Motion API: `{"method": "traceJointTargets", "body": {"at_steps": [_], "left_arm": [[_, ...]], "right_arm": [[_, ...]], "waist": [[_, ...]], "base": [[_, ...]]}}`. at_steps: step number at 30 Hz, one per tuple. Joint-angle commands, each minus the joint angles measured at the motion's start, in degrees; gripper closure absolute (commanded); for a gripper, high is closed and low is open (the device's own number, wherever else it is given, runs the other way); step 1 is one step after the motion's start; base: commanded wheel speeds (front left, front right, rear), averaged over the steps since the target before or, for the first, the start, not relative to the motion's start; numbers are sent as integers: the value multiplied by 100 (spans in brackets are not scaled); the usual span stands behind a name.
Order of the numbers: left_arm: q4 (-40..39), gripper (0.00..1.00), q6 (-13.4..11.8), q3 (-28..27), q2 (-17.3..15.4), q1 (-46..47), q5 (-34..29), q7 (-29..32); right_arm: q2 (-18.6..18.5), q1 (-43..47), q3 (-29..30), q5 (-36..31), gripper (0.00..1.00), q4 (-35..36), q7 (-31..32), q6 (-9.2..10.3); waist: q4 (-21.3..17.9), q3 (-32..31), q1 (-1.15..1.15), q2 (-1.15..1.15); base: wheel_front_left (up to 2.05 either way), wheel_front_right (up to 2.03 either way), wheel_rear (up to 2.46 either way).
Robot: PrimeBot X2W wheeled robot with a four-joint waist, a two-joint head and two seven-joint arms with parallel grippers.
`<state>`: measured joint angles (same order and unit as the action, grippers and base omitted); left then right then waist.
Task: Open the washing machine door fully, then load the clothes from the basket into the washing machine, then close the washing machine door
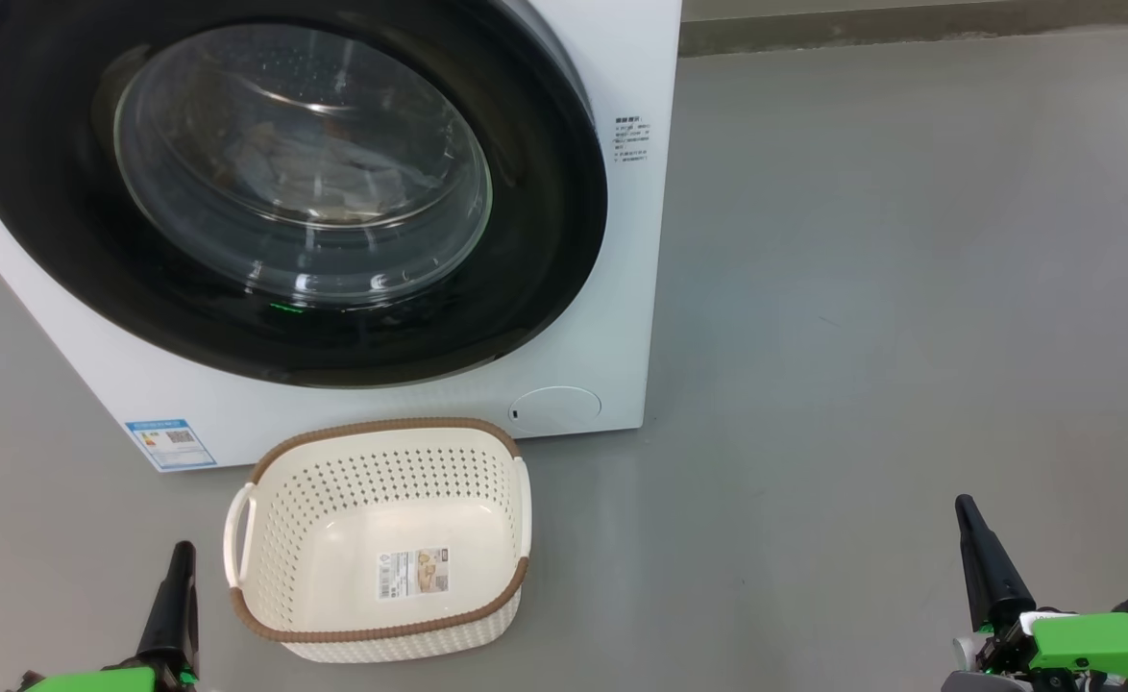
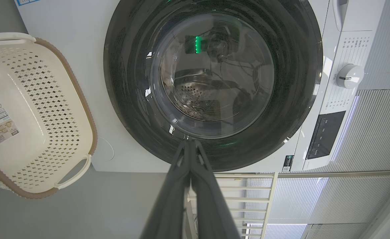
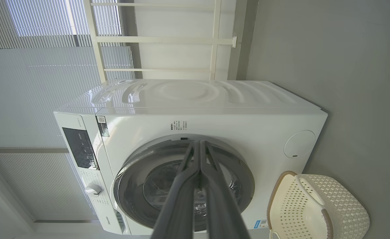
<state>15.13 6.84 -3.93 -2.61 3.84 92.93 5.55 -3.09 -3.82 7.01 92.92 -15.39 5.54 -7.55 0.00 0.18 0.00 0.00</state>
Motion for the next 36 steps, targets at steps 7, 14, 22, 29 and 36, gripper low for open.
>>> {"method": "traceJointTargets", "body": {"at_steps": [7, 14, 22, 29, 36], "left_arm": [[-111, 100, 65, -207, -67, 230, -33, 51], [-111, 100, 65, -213, -63, 231, -38, 56], [-110, 100, 65, -218, -59, 231, -43, 61], [-110, 100, 65, -223, -56, 232, -47, 64], [-110, 100, 65, -227, -53, 232, -50, 68]], "right_arm": [[-16, -232, -97, -36, 100, 139, 56, 6], [-12, -233, -92, -40, 100, 139, 60, 6], [-8, -233, -87, -45, 100, 138, 65, 6], [-5, -234, -82, -48, 100, 138, 68, 6], [-3, -234, -78, -52, 100, 138, 71, 6]], "waist": [[0, 0, 0, 0], [0, 0, 0, 0], [0, 0, 0, 0], [0, 0, 0, 0], [0, 0, 0, 0]], "base": [[0, 0, 0], [0, 0, 0], [0, 0, 0], [0, 0, 0], [0, 0, 0]]}}
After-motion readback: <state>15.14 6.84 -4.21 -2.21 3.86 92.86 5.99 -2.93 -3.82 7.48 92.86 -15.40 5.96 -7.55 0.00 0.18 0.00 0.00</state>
